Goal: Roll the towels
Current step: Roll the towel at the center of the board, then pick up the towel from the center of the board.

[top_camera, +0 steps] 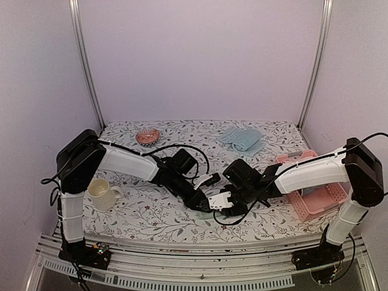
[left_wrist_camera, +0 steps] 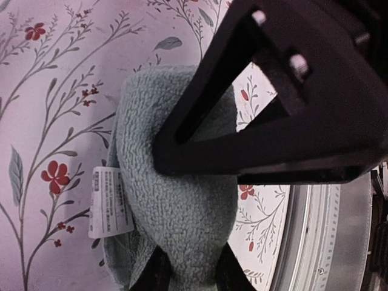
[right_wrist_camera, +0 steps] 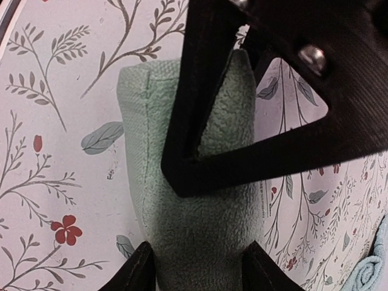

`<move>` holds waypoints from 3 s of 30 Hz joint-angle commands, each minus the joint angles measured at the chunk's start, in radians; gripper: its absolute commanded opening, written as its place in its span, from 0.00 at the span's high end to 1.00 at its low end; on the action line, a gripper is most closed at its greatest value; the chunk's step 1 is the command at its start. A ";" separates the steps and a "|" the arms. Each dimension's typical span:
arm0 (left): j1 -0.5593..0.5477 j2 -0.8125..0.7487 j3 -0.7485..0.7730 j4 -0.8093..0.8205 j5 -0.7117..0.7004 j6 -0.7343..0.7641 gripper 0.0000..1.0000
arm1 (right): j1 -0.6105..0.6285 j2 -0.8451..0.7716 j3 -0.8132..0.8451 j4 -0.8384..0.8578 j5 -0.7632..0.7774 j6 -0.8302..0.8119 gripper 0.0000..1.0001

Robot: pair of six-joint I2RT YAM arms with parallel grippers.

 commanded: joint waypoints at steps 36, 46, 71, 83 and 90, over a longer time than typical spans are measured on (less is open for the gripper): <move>0.075 -0.408 -0.353 0.004 -0.374 -0.165 0.43 | 0.019 0.207 0.163 -0.326 -0.127 0.002 0.96; 0.096 -0.459 -0.357 0.015 -0.406 -0.176 0.44 | 0.016 0.060 0.172 -0.399 -0.097 0.004 0.97; 0.096 -0.377 -0.303 0.084 -0.329 -0.151 0.46 | -0.180 -0.113 0.223 -0.579 -0.247 0.042 0.97; 0.095 -0.313 -0.256 0.112 -0.279 -0.145 0.47 | -0.347 -0.332 0.131 -0.645 -0.159 0.008 0.97; 0.093 -0.264 -0.212 0.126 -0.243 -0.145 0.47 | -0.578 -0.494 0.125 -0.745 -0.112 -0.066 0.97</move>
